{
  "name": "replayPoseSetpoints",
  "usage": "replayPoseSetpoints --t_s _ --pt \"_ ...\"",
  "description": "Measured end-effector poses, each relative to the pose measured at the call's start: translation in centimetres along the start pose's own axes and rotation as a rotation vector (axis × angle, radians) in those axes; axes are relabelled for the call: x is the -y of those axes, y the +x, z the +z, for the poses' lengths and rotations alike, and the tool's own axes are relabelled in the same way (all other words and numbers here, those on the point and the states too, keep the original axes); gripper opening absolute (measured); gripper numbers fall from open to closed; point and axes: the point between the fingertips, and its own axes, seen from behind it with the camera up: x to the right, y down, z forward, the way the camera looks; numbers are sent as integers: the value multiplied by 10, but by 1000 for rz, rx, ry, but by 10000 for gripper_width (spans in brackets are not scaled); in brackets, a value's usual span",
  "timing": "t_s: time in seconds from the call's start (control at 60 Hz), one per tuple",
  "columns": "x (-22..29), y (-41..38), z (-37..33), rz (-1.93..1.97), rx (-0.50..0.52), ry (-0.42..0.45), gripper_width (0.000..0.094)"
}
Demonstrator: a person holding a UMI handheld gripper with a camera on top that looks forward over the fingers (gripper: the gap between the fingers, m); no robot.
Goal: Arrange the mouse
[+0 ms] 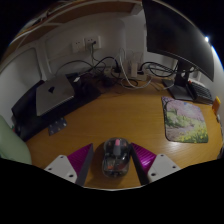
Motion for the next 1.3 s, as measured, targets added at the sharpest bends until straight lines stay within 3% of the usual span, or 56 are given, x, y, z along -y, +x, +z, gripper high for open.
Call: replayPoseSetpoints --t_s 0.033,0.1,0.217,0.4,0.517,0.783,0.983,1.183,1.3 --pt "0 2 1 -7 -6 -1 734" --pt "0 10 2 -17 -30 -1 474" --pt "1 12 2 -8 -24 -10 358" --pt "18 23 -7 25 -28 -5 358" --pt "57 40 -27 60 -29 23 357" --pt "147 192 -36 46 -186 145 356" --pt "125 298 7 43 -268 94 355" --pt "78 322 46 55 -215 32 360" --pt "71 320 49 60 -180 39 457"
